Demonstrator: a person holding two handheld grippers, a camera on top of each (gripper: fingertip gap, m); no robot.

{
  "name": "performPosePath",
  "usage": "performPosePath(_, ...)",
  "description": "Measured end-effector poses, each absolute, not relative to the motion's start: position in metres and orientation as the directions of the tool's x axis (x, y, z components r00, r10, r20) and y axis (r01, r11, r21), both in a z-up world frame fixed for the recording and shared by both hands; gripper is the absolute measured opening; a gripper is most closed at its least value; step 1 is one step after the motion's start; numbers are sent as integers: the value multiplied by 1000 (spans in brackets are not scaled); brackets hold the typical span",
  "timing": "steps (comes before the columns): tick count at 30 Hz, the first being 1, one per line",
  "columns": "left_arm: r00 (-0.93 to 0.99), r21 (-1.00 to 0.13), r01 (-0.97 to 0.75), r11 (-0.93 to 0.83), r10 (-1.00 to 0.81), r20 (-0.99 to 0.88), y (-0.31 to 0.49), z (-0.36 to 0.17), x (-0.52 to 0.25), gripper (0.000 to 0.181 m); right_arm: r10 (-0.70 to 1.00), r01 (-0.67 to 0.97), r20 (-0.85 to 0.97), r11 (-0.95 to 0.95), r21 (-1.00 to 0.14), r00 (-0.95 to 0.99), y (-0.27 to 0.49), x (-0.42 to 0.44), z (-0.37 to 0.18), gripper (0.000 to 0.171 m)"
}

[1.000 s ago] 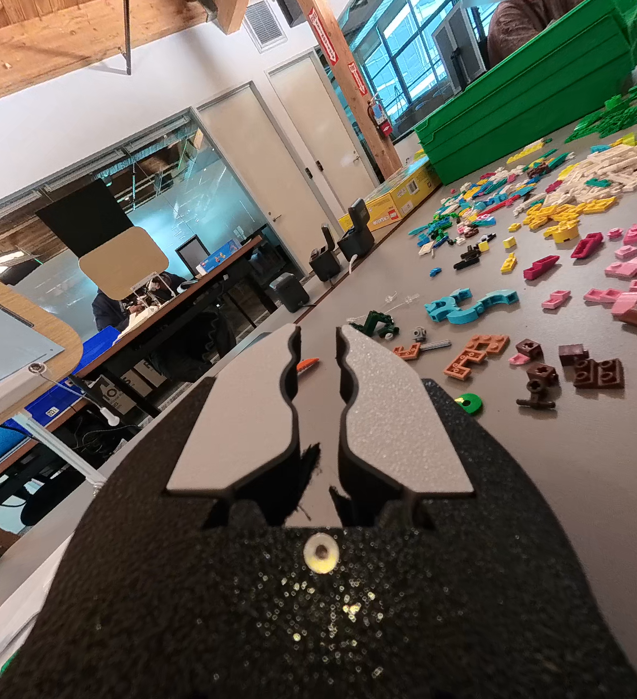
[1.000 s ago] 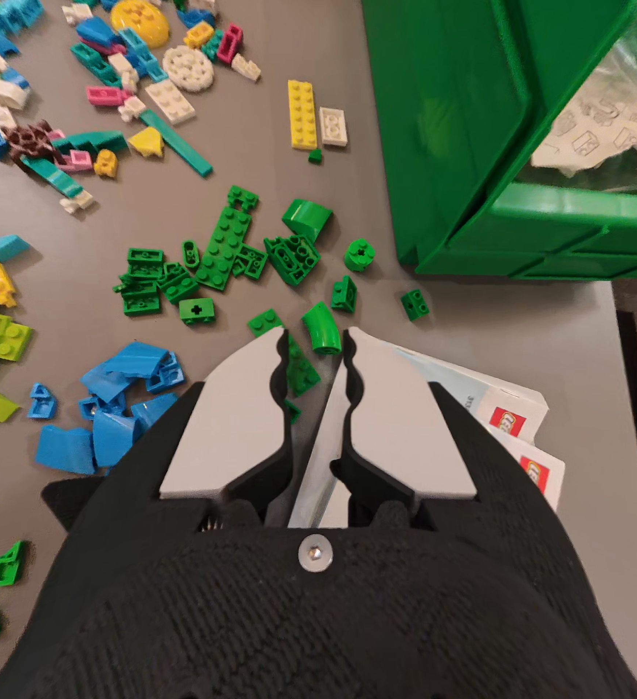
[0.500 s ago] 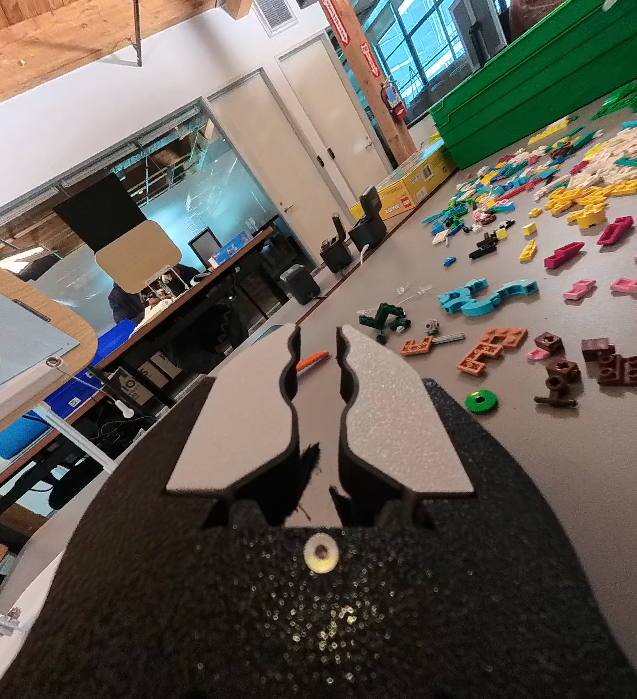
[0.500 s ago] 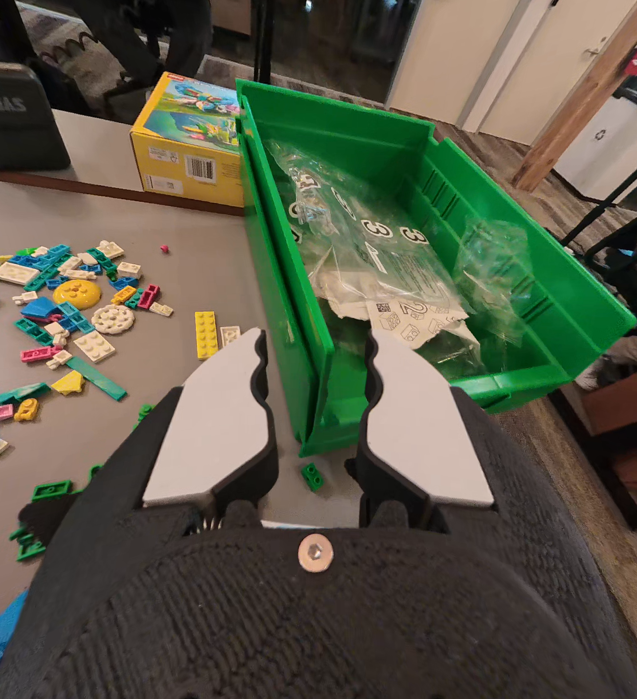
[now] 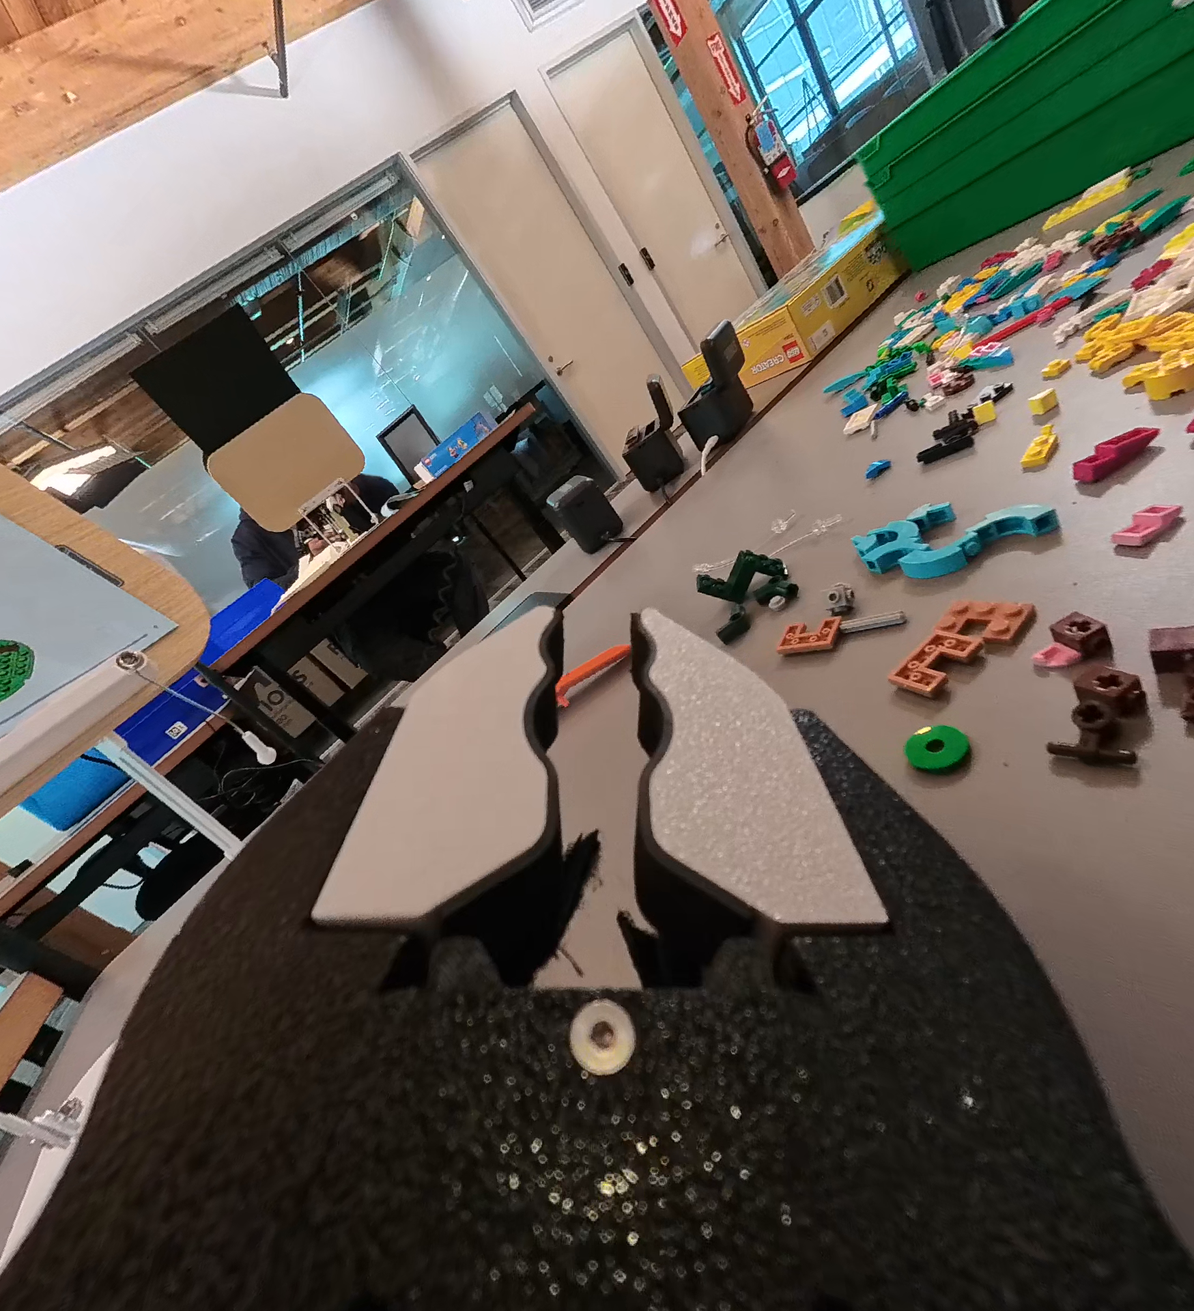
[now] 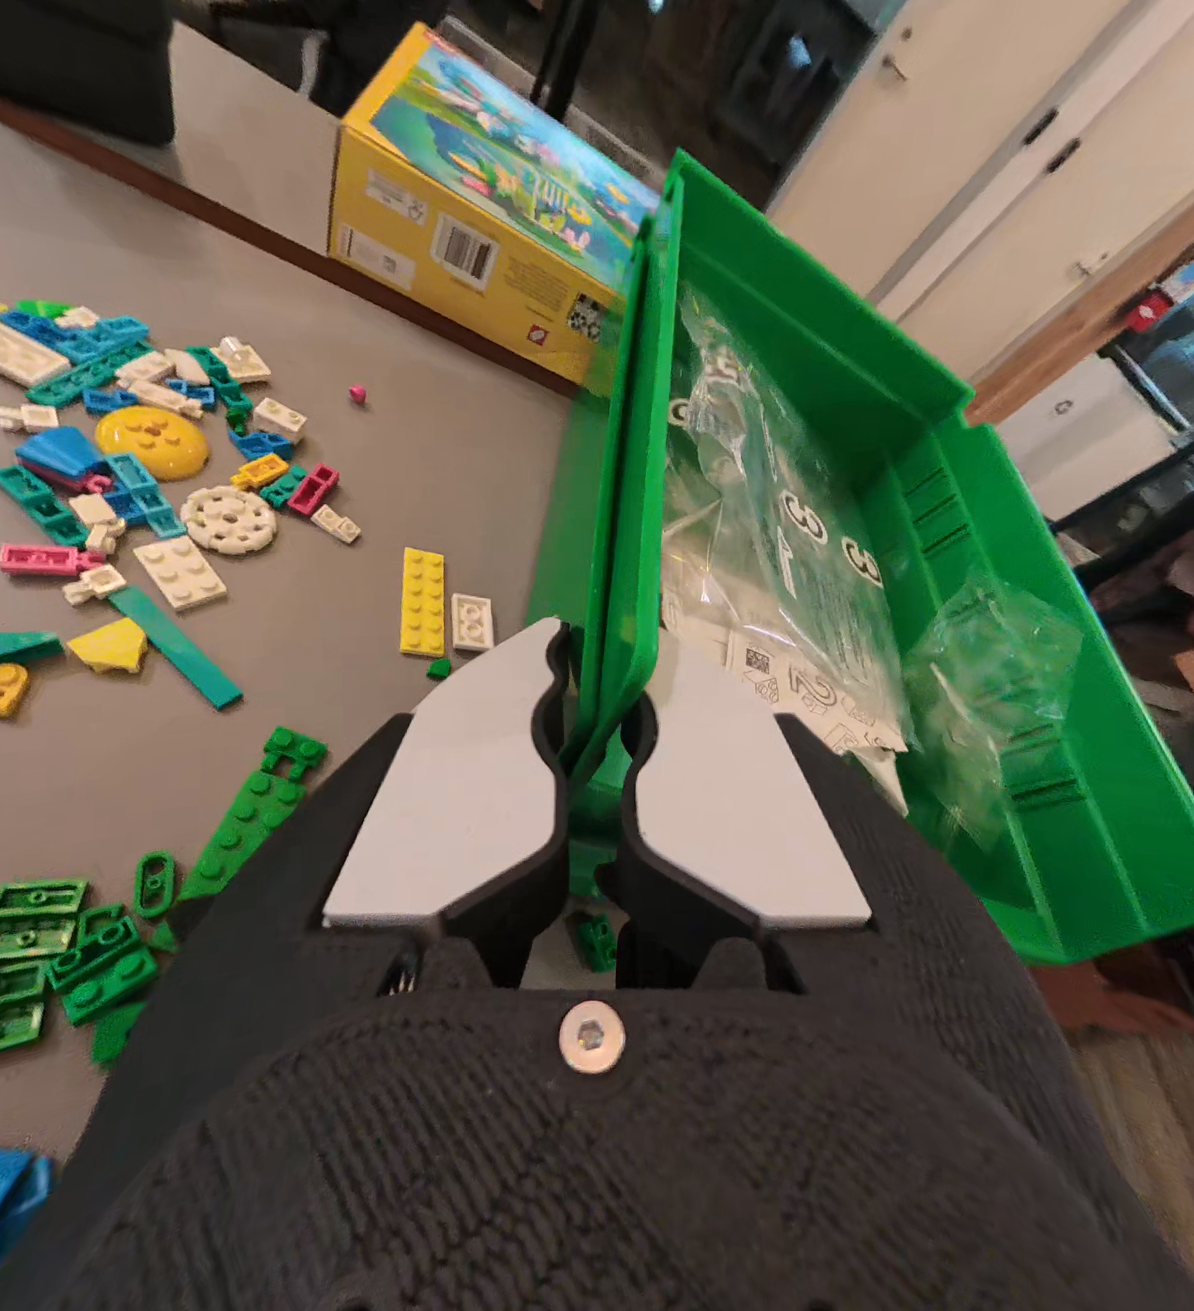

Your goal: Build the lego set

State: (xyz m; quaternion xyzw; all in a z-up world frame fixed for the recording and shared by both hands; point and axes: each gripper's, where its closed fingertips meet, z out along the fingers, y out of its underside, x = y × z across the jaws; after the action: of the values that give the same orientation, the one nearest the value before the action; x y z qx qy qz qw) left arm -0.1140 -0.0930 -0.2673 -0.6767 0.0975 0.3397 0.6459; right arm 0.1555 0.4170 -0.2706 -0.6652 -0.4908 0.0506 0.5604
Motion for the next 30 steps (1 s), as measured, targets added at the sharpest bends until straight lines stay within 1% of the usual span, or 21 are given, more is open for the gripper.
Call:
performPosePath(4,746,-806,-573,-153,311,-589,-93,-268,-115,17,673,590,513,139,-796,533,414,155,-269,10)
performPosePath(11,742,-803,-574,-159,314,-592,-93,-268,-116,17,593,640,635,247,-728,495,404,149,-270,9)
performPosePath(16,742,-803,-575,-160,313,-593,-93,-268,-116,17,491,701,740,313,-642,459,403,152,-271,8)
performPosePath(26,744,-803,-574,-158,309,-593,-93,-268,-115,17,358,761,837,369,-534,413,396,163,-255,8)
performPosePath(30,744,-803,-576,-156,308,-593,-93,-268,-115,17,361,762,840,375,-529,405,391,164,-255,8)
